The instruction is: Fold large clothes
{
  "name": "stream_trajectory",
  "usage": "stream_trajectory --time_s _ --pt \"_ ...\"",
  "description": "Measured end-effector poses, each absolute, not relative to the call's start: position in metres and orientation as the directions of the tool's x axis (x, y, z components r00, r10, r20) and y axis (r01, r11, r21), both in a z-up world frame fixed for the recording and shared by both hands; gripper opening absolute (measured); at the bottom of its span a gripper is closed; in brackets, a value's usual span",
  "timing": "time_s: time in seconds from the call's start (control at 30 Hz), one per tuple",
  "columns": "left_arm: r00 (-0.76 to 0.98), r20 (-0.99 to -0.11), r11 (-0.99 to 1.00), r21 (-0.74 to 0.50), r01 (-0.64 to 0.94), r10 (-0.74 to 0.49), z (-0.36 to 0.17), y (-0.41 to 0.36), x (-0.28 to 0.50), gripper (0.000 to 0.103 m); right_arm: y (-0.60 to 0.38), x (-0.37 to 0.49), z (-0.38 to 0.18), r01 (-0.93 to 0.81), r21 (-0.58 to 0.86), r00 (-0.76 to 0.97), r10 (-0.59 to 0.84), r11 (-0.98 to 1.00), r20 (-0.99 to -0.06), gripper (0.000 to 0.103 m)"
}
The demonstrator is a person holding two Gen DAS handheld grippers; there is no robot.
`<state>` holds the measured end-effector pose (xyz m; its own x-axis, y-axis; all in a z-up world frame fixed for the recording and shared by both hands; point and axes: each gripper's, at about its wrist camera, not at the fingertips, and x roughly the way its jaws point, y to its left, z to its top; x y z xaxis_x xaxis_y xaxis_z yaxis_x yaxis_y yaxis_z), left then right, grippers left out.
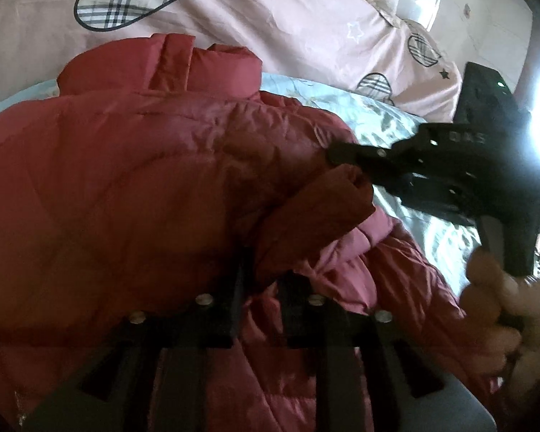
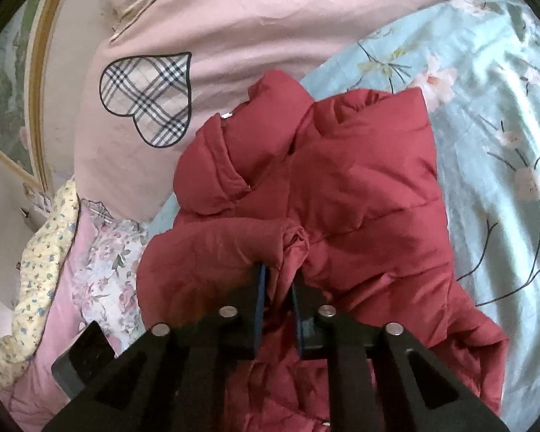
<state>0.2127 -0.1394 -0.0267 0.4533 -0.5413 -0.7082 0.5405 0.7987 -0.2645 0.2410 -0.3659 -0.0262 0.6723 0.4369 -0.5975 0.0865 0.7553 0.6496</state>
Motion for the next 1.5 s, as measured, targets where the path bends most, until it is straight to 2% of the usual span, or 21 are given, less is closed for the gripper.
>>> stream_trajectory --time_s 0.03,0.23,0.5,0.63,0.73,0.77,0.83,1.0,1.1,1.27,1.43,1.5 --pt "0.443 -0.708 0.793 -0.276 0.544 -0.550 -0.025 -0.136 0.210 0.025 -0.365 0.240 -0.023 0.083 0.634 0.677 0.424 0.769 -0.602 0.009" --pt "0.452 -0.696 0.795 -0.293 0.531 -0.558 -0.010 -0.099 0.202 0.026 -0.378 0.233 -0.008 0.087 0.568 0.705 0.352 0.819 -0.615 0.008" --pt "0.570 -0.686 0.883 -0.251 0.397 -0.452 0.018 -0.036 0.243 0.026 -0.392 0.239 -0.025 0.144 0.458 0.680 0.249 0.877 -0.689 0.008" --pt "0.581 -0.698 0.906 -0.269 0.328 -0.418 0.013 -0.013 0.270 0.026 -0.388 0.240 -0.032 0.162 0.392 0.672 0.190 0.906 -0.716 0.008" --pt "0.551 -0.727 0.910 -0.281 0.306 -0.410 -0.003 -0.006 0.287 0.026 -0.389 0.241 -0.037 0.161 0.397 0.667 0.197 0.903 -0.718 0.011" --pt "0.539 -0.737 0.911 -0.282 0.302 -0.407 -0.009 -0.006 0.290 0.026 -0.390 0.241 -0.038 0.160 0.405 0.666 0.204 0.900 -0.717 0.012" --pt "0.525 -0.755 0.917 -0.275 0.290 -0.392 -0.022 -0.005 0.296 0.025 -0.393 0.238 -0.034 0.159 0.416 0.676 0.209 0.895 -0.707 0.021" --pt "0.529 -0.760 0.923 -0.268 0.277 -0.379 -0.037 -0.005 0.295 0.025 -0.387 0.211 0.006 0.168 0.353 0.766 0.104 0.920 -0.635 0.025" --pt "0.537 -0.763 0.929 -0.240 0.281 -0.359 -0.036 -0.010 0.294 0.025 -0.363 0.207 0.021 0.082 0.351 0.794 0.152 0.933 -0.589 0.028" --pt "0.541 -0.764 0.932 -0.231 0.279 -0.351 -0.037 -0.010 0.295 0.025 -0.313 0.230 -0.004 -0.001 0.254 0.720 0.177 0.967 -0.671 0.030" --pt "0.555 -0.769 0.941 -0.178 0.288 -0.315 -0.036 -0.013 0.292 0.025 -0.307 0.250 -0.053 0.063 0.140 0.632 0.069 0.988 -0.772 0.027" --pt "0.551 -0.771 0.940 -0.186 0.285 -0.320 -0.035 -0.009 0.291 0.025 -0.316 0.252 -0.064 0.085 0.170 0.627 0.080 0.982 -0.775 0.024"
